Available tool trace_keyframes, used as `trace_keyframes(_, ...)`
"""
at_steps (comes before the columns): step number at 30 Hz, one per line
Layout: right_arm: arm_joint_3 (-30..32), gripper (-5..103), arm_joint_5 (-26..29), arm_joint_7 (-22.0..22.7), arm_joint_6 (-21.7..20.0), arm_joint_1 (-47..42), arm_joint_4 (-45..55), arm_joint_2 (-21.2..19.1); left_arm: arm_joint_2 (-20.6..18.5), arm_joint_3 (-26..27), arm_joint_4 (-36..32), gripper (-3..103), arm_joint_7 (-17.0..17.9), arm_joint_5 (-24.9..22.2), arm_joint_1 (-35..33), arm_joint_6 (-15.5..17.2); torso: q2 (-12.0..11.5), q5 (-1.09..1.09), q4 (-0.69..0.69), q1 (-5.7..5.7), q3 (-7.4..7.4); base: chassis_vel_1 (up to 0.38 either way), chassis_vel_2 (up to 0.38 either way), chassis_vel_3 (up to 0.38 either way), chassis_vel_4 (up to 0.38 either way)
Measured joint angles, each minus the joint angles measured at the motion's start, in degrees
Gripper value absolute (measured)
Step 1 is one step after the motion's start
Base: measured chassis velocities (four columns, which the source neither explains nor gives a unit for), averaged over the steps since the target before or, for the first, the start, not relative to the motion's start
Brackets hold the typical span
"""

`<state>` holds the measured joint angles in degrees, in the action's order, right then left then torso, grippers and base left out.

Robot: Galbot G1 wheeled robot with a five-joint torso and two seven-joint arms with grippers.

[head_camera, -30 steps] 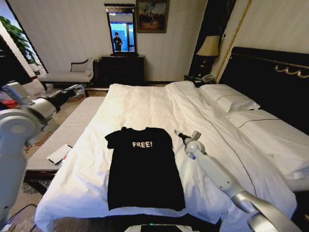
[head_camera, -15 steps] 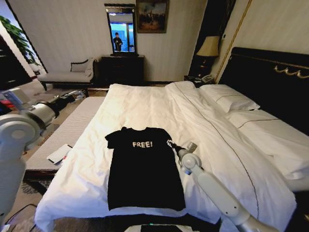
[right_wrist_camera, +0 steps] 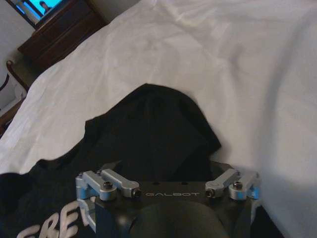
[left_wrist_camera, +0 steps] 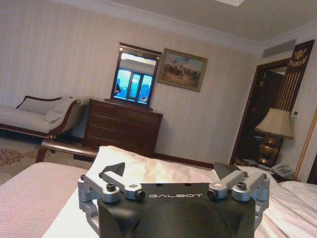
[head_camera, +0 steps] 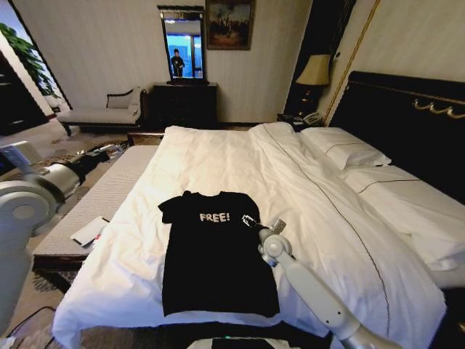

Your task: Fold the clothes on the bed.

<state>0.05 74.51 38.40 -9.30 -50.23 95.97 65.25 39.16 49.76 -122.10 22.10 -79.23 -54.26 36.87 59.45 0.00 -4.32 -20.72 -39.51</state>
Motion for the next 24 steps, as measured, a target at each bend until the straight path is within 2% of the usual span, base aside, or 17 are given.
trace_keyframes(2,0.06,87,-0.22,-0.48,0.49,0.82,-0.83,0.02,-0.02,0.02,0.03,100,-0.01,0.01,0.01,0.00,0.00,0.00,-0.01,-0.01,-0.01,0.000,0.000,0.000,0.000)
trace_keyframes(5,0.26,81,-0.21,-0.69,0.71,1.31,-1.02,-0.11,-0.04,-0.03,0.18,100,-0.01,0.05,0.14,-0.01,0.00,0.00,-0.01,-0.01,-0.01,0.000,0.000,0.000,0.000)
trace_keyframes(6,0.49,71,-0.15,-0.84,0.84,1.73,-1.14,-0.28,-0.04,-0.24,0.32,100,-0.01,0.11,0.33,-0.01,0.00,0.00,-0.01,-0.01,0.00,0.000,0.000,0.000,0.000)
trace_keyframes(8,0.54,71,-0.13,-0.86,0.87,1.84,-1.18,-0.34,-0.03,-0.33,0.39,100,-0.02,0.16,0.41,-0.02,0.00,0.00,-0.01,0.00,0.00,0.000,0.000,0.000,0.000)
trace_keyframes(11,0.59,54,-0.16,-1.01,0.89,1.89,-1.25,-0.56,0.15,-1.00,0.76,100,-0.04,0.53,1.02,-0.03,0.00,0.00,0.00,0.00,0.00,0.000,0.000,0.000,0.000)
trace_keyframes(14,0.58,49,-0.27,-1.24,0.92,1.77,-1.25,-0.68,0.26,-1.35,0.99,100,-0.06,0.69,1.35,-0.04,0.00,0.01,-0.01,0.00,0.00,0.000,0.000,0.000,0.000)
trace_keyframes(15,0.57,38,-0.64,-1.51,0.98,1.70,-1.29,-0.83,0.39,-1.67,1.19,100,-0.07,0.80,1.61,-0.05,0.00,0.01,-0.01,-0.01,0.00,0.000,0.000,0.000,0.000)
trace_keyframes(17,0.56,38,-0.97,-1.63,1.02,1.69,-1.41,-0.94,0.50,-1.86,1.32,100,-0.07,0.91,1.72,-0.05,0.00,0.01,-0.01,-0.01,0.00,0.000,0.000,0.000,0.000)
trace_keyframes(21,0.58,17,-1.65,-1.72,1.03,1.71,-1.88,-1.69,0.76,-2.25,1.52,100,-0.13,1.28,1.83,-0.05,0.00,0.01,0.00,0.00,0.00,0.000,0.000,0.000,0.000)
trace_keyframes(22,0.58,17,-1.65,-1.72,1.03,1.71,-1.88,-1.69,0.76,-2.25,1.52,100,-0.13,1.28,1.83,-0.05,0.00,0.01,0.00,0.00,0.00,0.000,0.000,0.000,0.000)
trace_keyframes(24,0.68,5,-2.44,-1.72,1.02,1.72,-2.14,-2.26,0.79,-2.33,1.56,100,-0.16,1.38,1.84,-0.05,0.00,0.01,0.00,0.00,0.00,0.000,0.000,0.000,0.000)
